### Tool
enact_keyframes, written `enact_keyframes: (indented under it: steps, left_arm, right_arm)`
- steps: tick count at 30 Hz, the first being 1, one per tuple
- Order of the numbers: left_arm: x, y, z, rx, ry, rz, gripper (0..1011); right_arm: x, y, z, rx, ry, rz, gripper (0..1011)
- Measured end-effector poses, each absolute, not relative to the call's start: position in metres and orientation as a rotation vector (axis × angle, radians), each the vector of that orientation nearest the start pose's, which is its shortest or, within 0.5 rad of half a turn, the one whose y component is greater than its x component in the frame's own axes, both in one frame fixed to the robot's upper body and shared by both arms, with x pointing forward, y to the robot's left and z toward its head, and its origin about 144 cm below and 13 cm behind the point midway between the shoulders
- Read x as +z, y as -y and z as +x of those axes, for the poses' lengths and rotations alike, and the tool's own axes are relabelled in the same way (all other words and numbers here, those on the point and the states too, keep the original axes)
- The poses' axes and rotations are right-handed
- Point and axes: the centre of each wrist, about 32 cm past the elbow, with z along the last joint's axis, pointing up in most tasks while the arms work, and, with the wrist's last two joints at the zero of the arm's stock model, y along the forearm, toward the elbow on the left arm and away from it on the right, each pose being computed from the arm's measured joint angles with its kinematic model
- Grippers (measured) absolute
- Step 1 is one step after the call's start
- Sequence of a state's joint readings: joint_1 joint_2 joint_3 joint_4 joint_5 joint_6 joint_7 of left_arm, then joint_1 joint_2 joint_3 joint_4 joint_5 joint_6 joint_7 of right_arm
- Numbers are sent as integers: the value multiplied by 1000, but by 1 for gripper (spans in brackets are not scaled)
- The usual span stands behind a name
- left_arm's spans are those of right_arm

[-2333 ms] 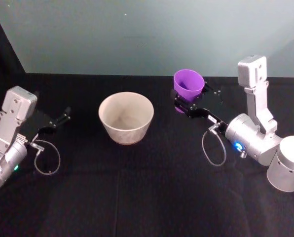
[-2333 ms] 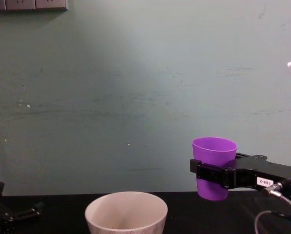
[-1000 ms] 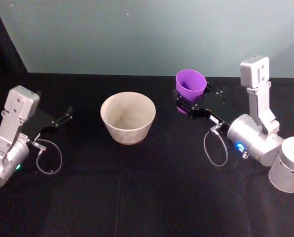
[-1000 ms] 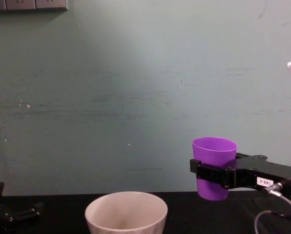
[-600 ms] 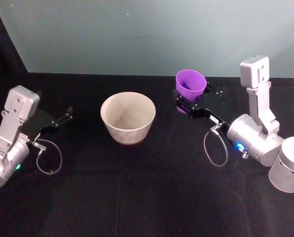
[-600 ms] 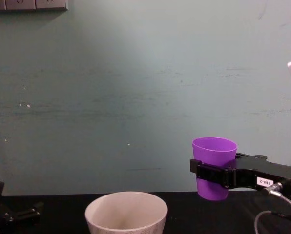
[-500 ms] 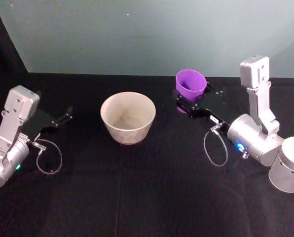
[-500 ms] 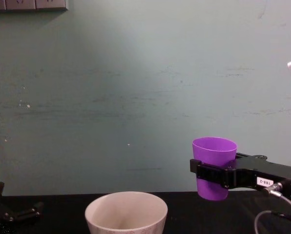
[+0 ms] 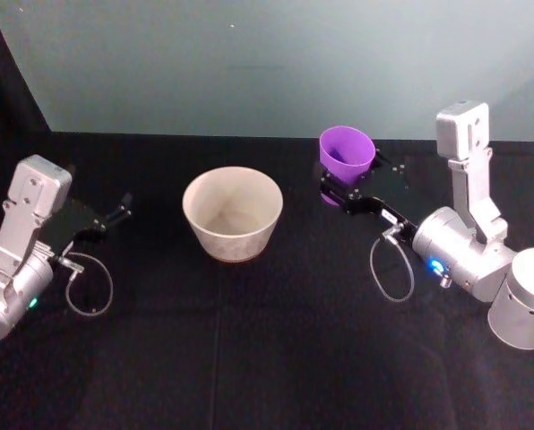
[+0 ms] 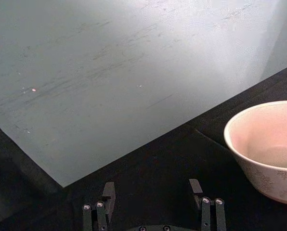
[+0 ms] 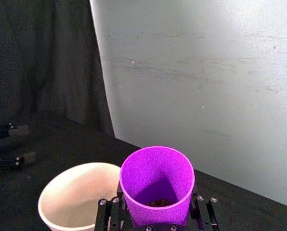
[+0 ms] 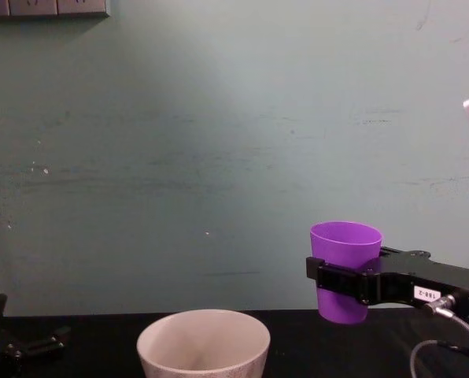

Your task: Pick up the cup and pour the mung beans from the cup into the bowl.

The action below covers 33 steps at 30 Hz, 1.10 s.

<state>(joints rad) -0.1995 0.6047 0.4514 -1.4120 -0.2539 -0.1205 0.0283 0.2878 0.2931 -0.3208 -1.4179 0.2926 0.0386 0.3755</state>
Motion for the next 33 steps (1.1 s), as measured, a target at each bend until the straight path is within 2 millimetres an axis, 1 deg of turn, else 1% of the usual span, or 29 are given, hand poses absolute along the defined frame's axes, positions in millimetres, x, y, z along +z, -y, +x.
enact_keyframes:
  steps: [10,15,19,21,24,33]
  left_arm:
    - [1140,-310,489,1248,285,304,1000]
    - [1140,-310,489,1248,285,304,1000]
    - [1140,-310,489,1248,285,304,1000]
    - [1140,-310,489,1248,285,304,1000]
    - [1140,-310,489,1248,285,304,1000]
    - [1140,-310,489,1248,285,304,1000]
  right_arm:
    - [1181,229,528,-938,52,-56,716]
    - [1187,226,529,-930,85,-95,717]
    - [1195,221,531,-927,122,-151,717]
    - [1204,216,535,-918,167,-217,717]
    - [1212,211,537,-908,206,-270,716]
    - [1237,190,545,-858,352,-449,717]
